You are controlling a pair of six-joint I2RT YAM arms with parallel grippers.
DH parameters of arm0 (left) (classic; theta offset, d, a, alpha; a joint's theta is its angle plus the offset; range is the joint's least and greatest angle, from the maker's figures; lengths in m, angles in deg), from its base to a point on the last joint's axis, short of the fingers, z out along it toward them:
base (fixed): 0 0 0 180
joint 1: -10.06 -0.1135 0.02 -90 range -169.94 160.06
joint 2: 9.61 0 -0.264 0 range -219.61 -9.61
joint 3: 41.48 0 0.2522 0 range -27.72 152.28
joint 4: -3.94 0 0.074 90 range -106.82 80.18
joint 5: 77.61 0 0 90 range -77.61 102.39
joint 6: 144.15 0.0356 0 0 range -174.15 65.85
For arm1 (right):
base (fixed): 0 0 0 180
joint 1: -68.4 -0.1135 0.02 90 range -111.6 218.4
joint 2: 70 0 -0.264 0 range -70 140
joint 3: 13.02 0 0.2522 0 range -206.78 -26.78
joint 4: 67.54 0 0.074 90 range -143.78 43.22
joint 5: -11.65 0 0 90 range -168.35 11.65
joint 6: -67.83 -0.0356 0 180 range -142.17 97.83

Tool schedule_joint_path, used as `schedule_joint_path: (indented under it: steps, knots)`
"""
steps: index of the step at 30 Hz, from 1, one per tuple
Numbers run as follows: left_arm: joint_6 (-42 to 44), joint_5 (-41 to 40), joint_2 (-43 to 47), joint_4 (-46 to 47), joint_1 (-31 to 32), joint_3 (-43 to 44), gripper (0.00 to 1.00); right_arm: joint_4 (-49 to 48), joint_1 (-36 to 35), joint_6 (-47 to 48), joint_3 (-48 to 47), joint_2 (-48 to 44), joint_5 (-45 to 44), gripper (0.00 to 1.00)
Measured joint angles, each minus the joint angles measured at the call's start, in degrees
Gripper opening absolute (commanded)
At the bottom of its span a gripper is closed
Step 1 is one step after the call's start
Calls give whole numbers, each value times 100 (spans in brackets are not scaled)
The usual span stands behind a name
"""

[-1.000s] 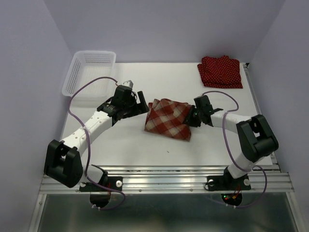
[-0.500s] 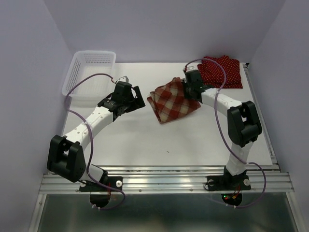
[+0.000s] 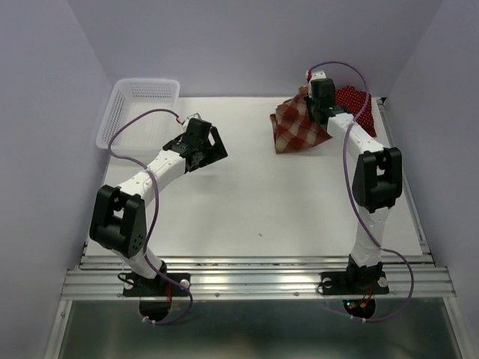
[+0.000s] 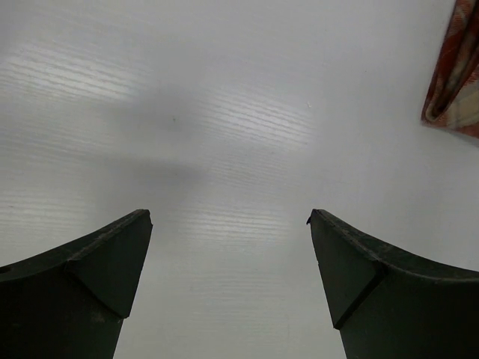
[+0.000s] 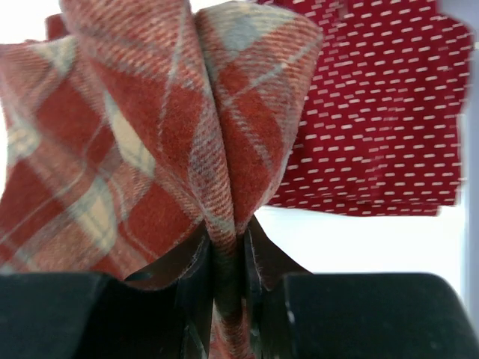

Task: Fold and stack the skirts
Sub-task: Neatly place the folded skirt to the corner

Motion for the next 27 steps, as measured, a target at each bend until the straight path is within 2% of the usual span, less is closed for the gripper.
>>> schedule_joint_path:
  steps: [12, 27]
  knots:
    - [-52, -170, -170, -17, 0, 330, 99, 173, 184, 763, -1001, 0, -83, 1]
    - [-94, -90, -396, 42, 0, 365, 99, 684, 743, 435, -2127, 125, -76, 1]
